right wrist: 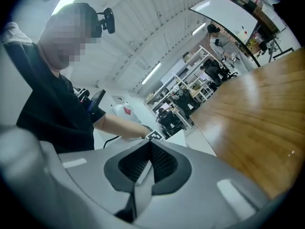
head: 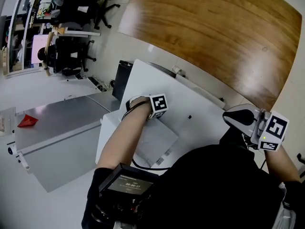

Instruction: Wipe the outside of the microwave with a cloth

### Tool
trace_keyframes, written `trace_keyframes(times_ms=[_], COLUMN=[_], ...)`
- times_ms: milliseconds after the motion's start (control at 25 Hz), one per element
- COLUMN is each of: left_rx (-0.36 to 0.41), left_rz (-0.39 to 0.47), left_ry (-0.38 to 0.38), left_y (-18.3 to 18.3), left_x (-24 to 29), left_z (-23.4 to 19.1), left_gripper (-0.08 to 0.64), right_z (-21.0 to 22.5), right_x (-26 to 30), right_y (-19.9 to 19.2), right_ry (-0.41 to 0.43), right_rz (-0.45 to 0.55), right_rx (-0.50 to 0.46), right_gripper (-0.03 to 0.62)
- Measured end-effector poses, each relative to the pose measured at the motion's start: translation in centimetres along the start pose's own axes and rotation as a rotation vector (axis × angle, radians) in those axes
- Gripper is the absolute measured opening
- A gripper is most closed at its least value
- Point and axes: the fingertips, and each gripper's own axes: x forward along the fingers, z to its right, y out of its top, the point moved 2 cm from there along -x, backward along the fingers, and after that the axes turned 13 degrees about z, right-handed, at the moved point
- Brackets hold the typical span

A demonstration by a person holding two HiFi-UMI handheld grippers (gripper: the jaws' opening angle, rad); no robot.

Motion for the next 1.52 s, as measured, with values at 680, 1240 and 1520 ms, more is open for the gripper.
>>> trace_keyframes(times_ms=[680,1240,1520], left_rx=[0.100,0.143,0.180], left_rz=[0.103,-0.017,0.183], left_ry=[0.171,-0.029,0.053], left_y=[-6.1,1.8,-1.5], left_x=[-14.1,0.2,-15.9], left_z=[9.8,3.4,14.0], left_gripper=[0.052,0.046,0.052], right_z=[-4.6,-0.4,-3.3], right_x=[8.9,-1.5,2.9], right_y=[2.1,0.4,2.3], right_ry=[0.283,-0.011,0.126], right_rz=[0.012,0.031,0.045], right_rx=[-0.049,-0.006,-0.043], right_gripper=[0.005,0.005,0.005])
